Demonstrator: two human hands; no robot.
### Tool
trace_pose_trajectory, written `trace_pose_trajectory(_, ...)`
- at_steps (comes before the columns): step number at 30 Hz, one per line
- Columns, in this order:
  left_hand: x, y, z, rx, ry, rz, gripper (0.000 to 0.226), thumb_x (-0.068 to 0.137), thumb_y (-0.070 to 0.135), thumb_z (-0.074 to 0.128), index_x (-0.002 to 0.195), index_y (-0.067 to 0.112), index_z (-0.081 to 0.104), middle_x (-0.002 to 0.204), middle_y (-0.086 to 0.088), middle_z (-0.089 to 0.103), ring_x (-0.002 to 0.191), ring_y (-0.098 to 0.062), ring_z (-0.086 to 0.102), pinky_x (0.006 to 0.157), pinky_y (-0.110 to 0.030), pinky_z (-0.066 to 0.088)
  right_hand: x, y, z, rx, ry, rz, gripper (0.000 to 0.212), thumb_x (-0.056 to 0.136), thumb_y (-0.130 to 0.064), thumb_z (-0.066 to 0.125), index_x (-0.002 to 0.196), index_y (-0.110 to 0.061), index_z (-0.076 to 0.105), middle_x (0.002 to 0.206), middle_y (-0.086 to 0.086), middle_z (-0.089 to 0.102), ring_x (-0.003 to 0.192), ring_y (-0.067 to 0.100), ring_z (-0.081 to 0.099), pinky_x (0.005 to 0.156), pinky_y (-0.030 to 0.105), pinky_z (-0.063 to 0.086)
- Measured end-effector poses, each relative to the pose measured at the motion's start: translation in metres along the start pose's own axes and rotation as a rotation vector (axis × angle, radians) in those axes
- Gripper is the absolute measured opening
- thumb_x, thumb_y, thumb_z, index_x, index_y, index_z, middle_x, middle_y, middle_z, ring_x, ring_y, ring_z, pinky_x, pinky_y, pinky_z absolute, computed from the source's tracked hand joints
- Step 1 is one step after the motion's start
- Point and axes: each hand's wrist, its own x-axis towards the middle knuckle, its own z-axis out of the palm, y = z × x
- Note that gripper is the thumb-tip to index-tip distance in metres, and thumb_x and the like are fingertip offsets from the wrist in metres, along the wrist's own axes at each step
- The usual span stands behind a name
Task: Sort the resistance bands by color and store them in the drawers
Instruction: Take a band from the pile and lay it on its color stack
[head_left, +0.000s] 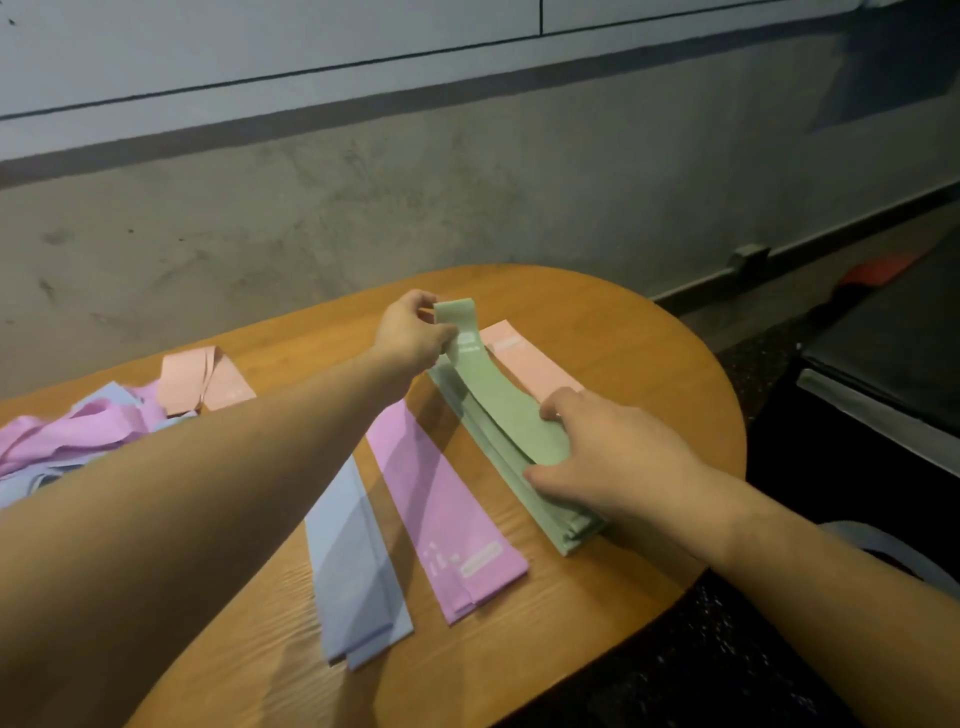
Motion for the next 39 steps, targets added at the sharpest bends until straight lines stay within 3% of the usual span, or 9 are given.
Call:
trace_pose_trajectory(4, 0.011, -0.010, 0.005, 0.064, 0.048, 0.059, 0.028, 0.091, 0.008, 0.071, 0.115, 0.018, 0.059, 0.099, -0.008, 0.066, 0.075, -0.014, 0.064, 0.062, -0.027, 0.055, 0.010, -0.004, 0.002, -0.106, 0.033, -0.038, 0.052, 0.090, -0.058, 0.053, 0.135, -0.034, 0.044, 0.125, -0.004, 0.060, 0.106, 0.024, 0.062, 0.075, 0.035, 0.045)
trace_pose_trajectory(9, 0.019, -0.028, 0.009, 0.085, 0.100, 0.055, 0.022, 0.091, 0.012, 0.071, 0.108, 0.021, 0.061, 0.094, -0.001, 0.066, 0.081, -0.017, 0.067, 0.076, -0.039, 0.061, 0.018, -0.005, 0.010, -0.202, 0.056, -0.061, 0.057, 0.090, -0.067, 0.046, 0.135, -0.031, 0.046, 0.125, -0.001, 0.058, 0.109, 0.026, 0.061, 0.074, 0.038, 0.041)
trace_pose_trajectory(15, 0.022, -0.043, 0.010, 0.234, 0.147, 0.084, 0.018, 0.090, 0.025, 0.073, 0.106, 0.028, 0.065, 0.116, 0.001, 0.048, 0.100, -0.018, 0.056, 0.089, -0.040, 0.055, 0.017, 0.004, 0.018, -0.191, 0.049, -0.075, 0.063, 0.086, -0.076, 0.046, 0.135, -0.036, 0.046, 0.122, -0.004, 0.059, 0.112, 0.021, 0.057, 0.083, 0.039, 0.050)
trace_pose_trajectory(18, 0.023, -0.043, 0.008, 0.217, 0.122, 0.046, 0.018, 0.091, 0.024, 0.073, 0.106, 0.025, 0.064, 0.121, -0.001, 0.051, 0.101, -0.019, 0.056, 0.087, -0.037, 0.055, 0.013, 0.008, 0.017, -0.176, 0.018, -0.069, 0.065, 0.084, -0.078, 0.048, 0.136, -0.039, 0.042, 0.121, -0.006, 0.058, 0.108, 0.020, 0.060, 0.077, 0.037, 0.048)
trace_pose_trajectory(22, 0.024, -0.041, 0.005, 0.140, 0.077, -0.029, 0.017, 0.092, 0.018, 0.072, 0.105, 0.019, 0.062, 0.107, -0.007, 0.064, 0.086, -0.022, 0.063, 0.084, -0.043, 0.059, 0.005, 0.011, 0.013, -0.201, -0.011, -0.091, 0.067, 0.082, -0.078, 0.050, 0.136, -0.039, 0.041, 0.119, -0.007, 0.061, 0.105, 0.018, 0.062, 0.073, 0.035, 0.045)
trace_pose_trajectory(29, 0.024, -0.041, 0.003, 0.112, 0.067, -0.078, 0.023, 0.093, 0.016, 0.071, 0.111, 0.020, 0.058, 0.108, -0.007, 0.062, 0.094, -0.024, 0.065, 0.088, -0.046, 0.059, -0.002, 0.007, 0.019, -0.174, -0.009, -0.134, 0.058, 0.090, -0.065, 0.051, 0.140, -0.039, 0.036, 0.125, -0.004, 0.058, 0.105, 0.020, 0.062, 0.079, 0.038, 0.055)
trace_pose_trajectory(33, 0.023, -0.039, 0.003, 0.124, 0.038, -0.089, 0.027, 0.094, 0.014, 0.069, 0.119, 0.019, 0.058, 0.101, -0.001, 0.058, 0.097, -0.026, 0.066, 0.089, -0.045, 0.059, -0.003, 0.008, 0.025, -0.158, 0.005, -0.130, 0.066, 0.086, -0.070, 0.053, 0.141, -0.040, 0.034, 0.126, -0.005, 0.057, 0.106, 0.020, 0.061, 0.081, 0.038, 0.056)
trace_pose_trajectory(39, 0.022, -0.038, 0.001, 0.124, 0.010, -0.127, 0.034, 0.094, 0.017, 0.069, 0.127, 0.019, 0.060, 0.116, -0.007, 0.061, 0.097, -0.024, 0.066, 0.087, -0.042, 0.060, -0.007, 0.006, 0.034, -0.148, -0.048, -0.122, 0.071, 0.087, -0.063, 0.060, 0.144, -0.039, 0.026, 0.134, -0.001, 0.050, 0.113, 0.023, 0.056, 0.084, 0.042, 0.057)
